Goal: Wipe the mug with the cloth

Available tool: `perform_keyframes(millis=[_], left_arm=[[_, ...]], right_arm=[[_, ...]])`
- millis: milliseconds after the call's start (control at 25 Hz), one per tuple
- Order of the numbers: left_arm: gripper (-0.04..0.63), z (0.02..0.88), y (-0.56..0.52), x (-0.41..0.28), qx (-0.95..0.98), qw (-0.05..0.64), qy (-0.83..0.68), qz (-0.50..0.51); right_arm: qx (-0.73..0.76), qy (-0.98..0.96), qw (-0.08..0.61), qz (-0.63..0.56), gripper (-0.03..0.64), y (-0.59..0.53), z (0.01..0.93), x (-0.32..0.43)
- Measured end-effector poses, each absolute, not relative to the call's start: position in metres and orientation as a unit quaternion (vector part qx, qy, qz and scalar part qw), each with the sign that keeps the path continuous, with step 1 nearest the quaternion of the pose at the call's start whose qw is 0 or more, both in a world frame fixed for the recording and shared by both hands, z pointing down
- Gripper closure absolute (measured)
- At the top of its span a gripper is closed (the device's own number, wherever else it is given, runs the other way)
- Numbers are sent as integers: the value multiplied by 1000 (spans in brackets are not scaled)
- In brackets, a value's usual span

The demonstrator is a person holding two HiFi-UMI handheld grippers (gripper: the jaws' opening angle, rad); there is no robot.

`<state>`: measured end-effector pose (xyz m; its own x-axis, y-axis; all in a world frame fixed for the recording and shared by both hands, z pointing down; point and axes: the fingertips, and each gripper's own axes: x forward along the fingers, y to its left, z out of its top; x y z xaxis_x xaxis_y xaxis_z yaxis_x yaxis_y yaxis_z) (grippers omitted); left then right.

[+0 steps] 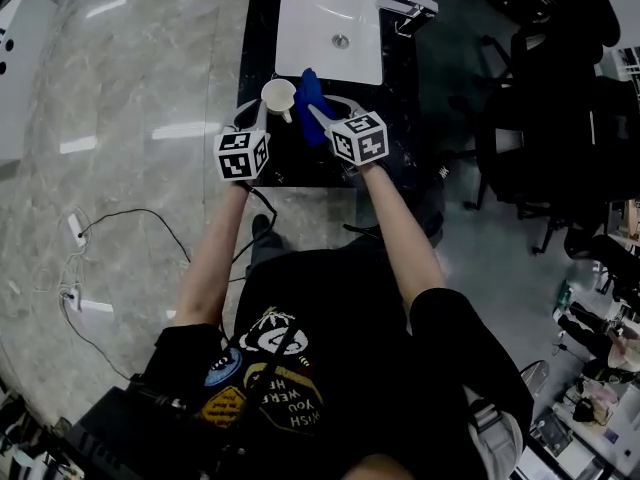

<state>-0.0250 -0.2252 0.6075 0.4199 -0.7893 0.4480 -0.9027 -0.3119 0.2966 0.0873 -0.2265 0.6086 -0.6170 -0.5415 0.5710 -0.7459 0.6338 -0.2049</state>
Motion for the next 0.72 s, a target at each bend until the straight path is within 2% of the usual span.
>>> perform_keyframes(millis=[80, 160, 240, 320, 480, 720], left_arm=[[592, 609, -225, -25, 798, 263, -532, 107], [592, 615, -223, -27, 791, 270, -537, 111], [592, 620, -218, -27, 787, 277, -539, 118], [592, 622, -215, -25, 787, 281, -536, 118], [592, 624, -211, -16, 796, 282, -523, 117], [592, 621, -210, -13, 794, 276, -527, 124]], right_arm=[[419, -855, 216, 216, 520, -251, 598, 97], [415, -850, 255, 203, 520, -256, 607, 91], [360, -860, 312, 185, 520, -237, 623, 72], [304, -876, 338, 159, 520, -206, 632, 58], [273, -900, 315, 127, 520, -171, 627, 52], [402, -866, 257, 151, 522, -237, 594, 91]])
